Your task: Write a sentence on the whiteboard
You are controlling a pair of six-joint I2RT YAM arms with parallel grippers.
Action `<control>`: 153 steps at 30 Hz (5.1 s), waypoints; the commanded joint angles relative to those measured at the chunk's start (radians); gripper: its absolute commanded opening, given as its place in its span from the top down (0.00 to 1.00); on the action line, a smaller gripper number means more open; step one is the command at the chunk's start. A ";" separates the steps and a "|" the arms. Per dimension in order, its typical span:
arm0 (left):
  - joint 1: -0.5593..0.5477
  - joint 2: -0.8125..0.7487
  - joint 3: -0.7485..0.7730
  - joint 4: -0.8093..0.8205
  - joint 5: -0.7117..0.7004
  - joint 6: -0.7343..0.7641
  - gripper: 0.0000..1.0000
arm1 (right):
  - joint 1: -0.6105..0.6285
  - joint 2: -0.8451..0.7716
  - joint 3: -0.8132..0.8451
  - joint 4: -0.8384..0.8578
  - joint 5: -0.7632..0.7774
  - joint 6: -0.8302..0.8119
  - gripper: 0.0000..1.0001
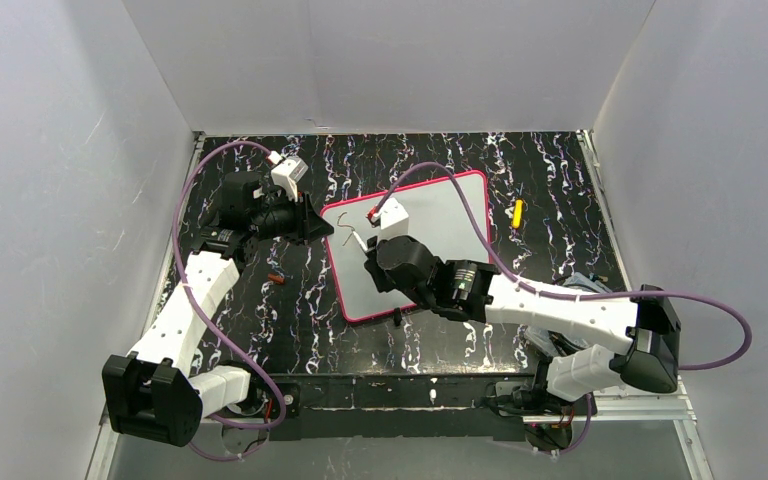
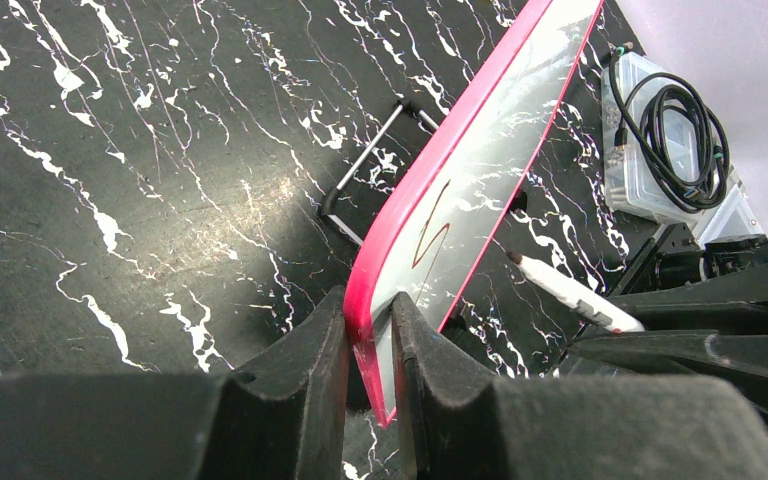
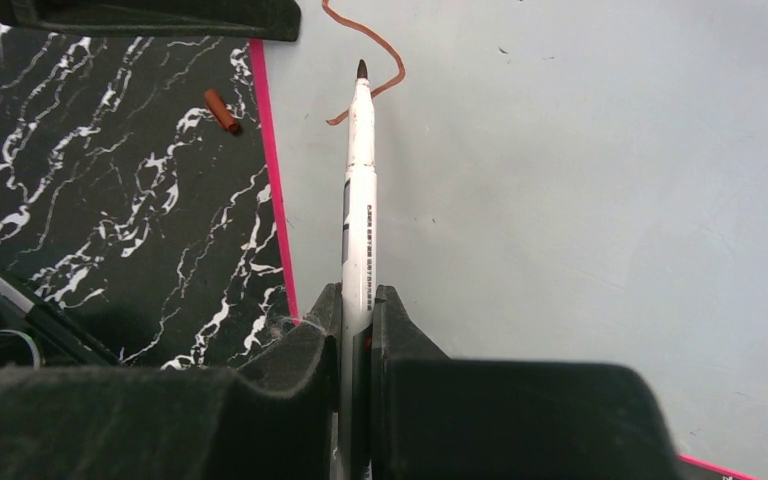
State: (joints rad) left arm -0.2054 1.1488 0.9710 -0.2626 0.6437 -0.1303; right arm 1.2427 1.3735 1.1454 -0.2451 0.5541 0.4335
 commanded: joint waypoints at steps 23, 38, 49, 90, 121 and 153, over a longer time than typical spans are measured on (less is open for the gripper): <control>-0.011 -0.021 -0.006 -0.035 -0.002 0.044 1.00 | -0.046 0.084 0.055 -0.023 0.033 -0.012 0.99; -0.011 -0.025 -0.006 -0.036 -0.003 0.044 1.00 | -0.045 0.038 -0.077 -0.021 -0.020 0.085 0.99; -0.011 -0.025 -0.006 -0.036 -0.002 0.046 1.00 | -0.045 0.033 -0.050 0.060 0.028 0.032 0.99; -0.011 -0.032 -0.006 -0.036 0.002 0.044 1.00 | -0.061 0.025 -0.025 0.015 0.133 0.015 0.99; -0.011 -0.029 -0.003 -0.038 -0.010 0.048 1.00 | -0.060 0.009 -0.106 -0.009 0.015 0.085 0.99; -0.011 -0.030 -0.003 -0.038 -0.003 0.049 1.00 | -0.061 0.037 0.003 0.072 0.137 -0.020 0.99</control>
State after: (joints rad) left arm -0.2054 1.1481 0.9710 -0.2695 0.6369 -0.1226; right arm 1.1847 1.4044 1.1038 -0.1997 0.6472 0.4156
